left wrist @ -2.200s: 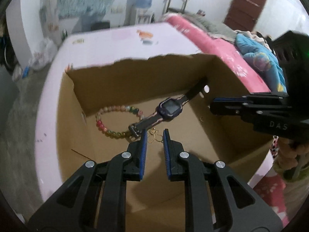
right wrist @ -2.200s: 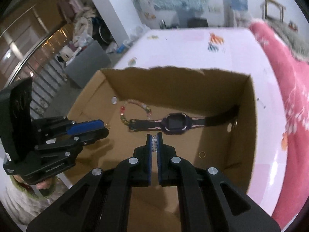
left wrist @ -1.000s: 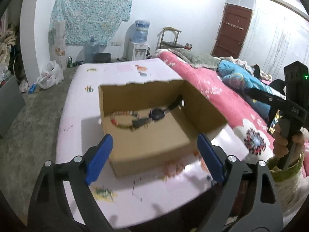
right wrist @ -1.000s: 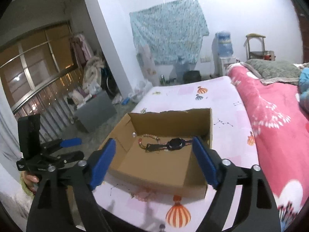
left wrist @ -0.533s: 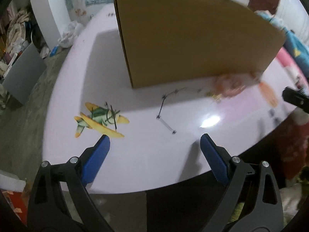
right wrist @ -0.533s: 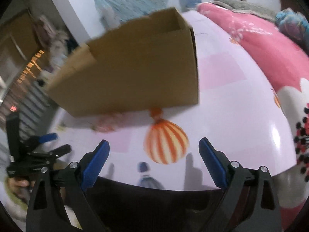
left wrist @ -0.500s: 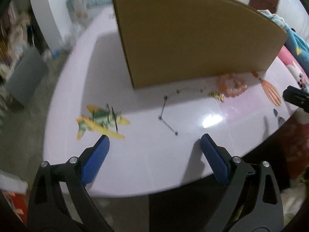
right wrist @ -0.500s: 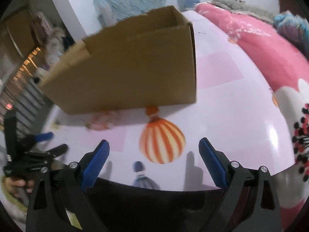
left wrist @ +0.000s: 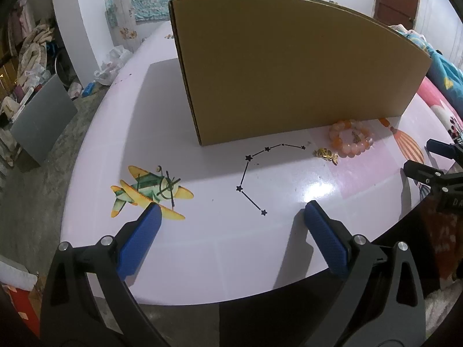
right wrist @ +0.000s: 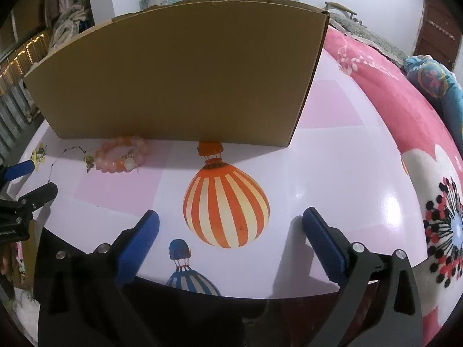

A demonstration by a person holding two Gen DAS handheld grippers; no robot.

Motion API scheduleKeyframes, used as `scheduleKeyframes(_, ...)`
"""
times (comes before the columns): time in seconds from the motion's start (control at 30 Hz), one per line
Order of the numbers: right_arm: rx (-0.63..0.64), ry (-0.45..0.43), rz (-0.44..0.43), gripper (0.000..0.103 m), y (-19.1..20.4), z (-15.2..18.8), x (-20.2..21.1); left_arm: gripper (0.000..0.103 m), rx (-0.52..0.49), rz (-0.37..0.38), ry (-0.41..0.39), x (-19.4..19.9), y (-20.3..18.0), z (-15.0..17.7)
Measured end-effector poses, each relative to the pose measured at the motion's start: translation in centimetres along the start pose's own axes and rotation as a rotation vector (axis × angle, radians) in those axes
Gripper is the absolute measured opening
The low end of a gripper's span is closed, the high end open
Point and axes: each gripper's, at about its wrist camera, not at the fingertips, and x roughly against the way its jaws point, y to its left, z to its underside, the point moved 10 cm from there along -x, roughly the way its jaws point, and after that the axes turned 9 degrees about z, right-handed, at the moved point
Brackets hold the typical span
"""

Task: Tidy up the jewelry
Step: 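Withdraw both grippers from the box back over the table, then move the left gripper to the small gold piece by the pink bracelet and grasp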

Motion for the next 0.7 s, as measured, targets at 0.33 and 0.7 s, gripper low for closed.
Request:
scheduleKeyframes(0.33,0.038,0.041,-0.034,0.097,-0.52,-0.38,-0.39,0.096,0.006,-0.007,-0.025,0.41,-0.32,0.46)
scheduleKeyframes(0.7,-0.014,0.028,-0.078,0.096,-0.65,-0.64,-0.2,0.096,-0.014,0.001,-0.04,0.75,-0.2,0.74)
